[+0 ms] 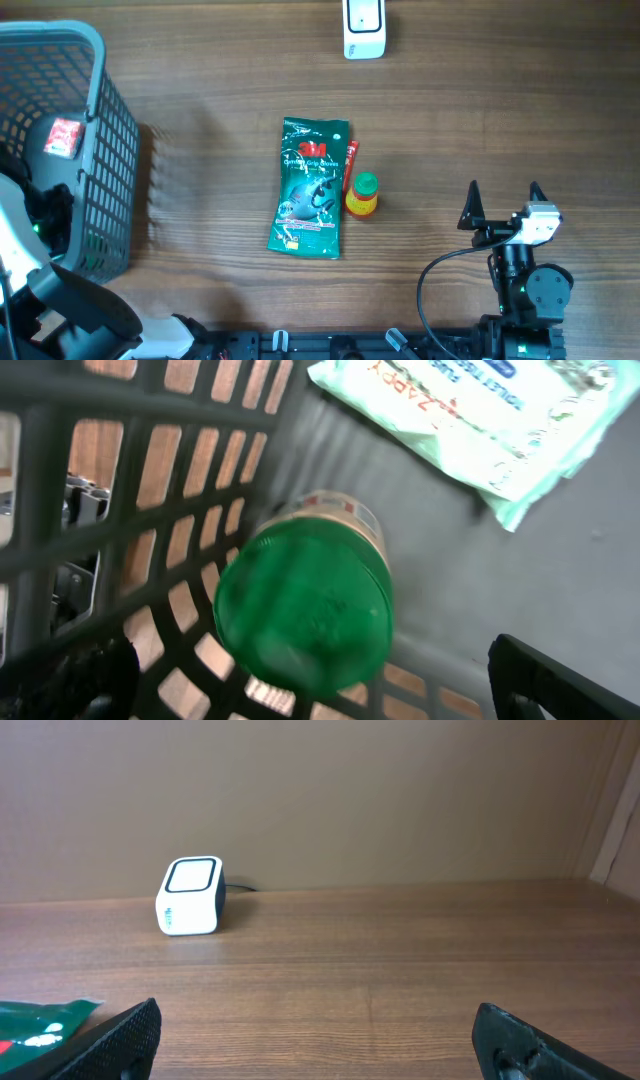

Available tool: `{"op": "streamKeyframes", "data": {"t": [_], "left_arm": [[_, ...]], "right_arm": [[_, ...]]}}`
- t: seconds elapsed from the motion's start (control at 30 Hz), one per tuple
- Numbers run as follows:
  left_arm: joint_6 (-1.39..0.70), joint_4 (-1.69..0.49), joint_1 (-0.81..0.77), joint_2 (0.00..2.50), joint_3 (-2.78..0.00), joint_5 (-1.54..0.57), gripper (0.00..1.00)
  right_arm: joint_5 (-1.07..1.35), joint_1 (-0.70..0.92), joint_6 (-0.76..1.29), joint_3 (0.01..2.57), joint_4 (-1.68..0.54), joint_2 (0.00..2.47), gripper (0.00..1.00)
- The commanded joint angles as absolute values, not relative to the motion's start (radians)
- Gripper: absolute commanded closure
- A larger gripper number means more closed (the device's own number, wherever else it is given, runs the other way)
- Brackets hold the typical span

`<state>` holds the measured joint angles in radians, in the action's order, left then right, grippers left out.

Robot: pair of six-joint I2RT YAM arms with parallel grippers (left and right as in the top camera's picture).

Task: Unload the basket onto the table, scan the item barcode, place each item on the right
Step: 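Reach the left gripper into the basket toward the green-capped jar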

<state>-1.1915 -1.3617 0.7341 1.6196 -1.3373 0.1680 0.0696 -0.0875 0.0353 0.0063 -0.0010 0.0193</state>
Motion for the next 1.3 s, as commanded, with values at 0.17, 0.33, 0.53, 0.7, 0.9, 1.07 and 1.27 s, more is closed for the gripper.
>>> {"op": "streamKeyframes", "data": {"t": [0.17,0.33,0.53,0.7,0.9,1.07,1.27], "left_arm": [[-1.216,-1.271,0.738,1.628,-1.151,0.184,0.0],[-1.216,-1.213,0.738,1.628,-1.103,0.185,0.0],[-1.209,-1.148,0.738,1.628,-1.098,0.189,0.07],[-1.187,-1.063,0.738,1.628,-1.099,0.195,0.14],[-1.103,-0.971,0.738,1.628,-1.1,0.192,0.18],[-1.076,-0.971,0.738,1.628,-1.101,0.161,0.14],[-1.077,-1.015,0.737,1.628,-1.098,0.147,0.02]], "right_arm": [[0.059,-0.081,0.027,0.005,0.001,0.014,0.0],[0.059,-0.081,0.027,0.005,0.001,0.014,0.0],[0.059,-0.081,0.027,0.005,0.001,0.014,0.0],[0.059,-0.081,0.027,0.005,0.001,0.014,0.0],[0.059,-0.081,0.027,0.005,0.001,0.014,0.0],[0.059,-0.081,0.027,0.005,0.001,0.014,0.0],[0.059,-0.081,0.027,0.005,0.001,0.014,0.0]]}}
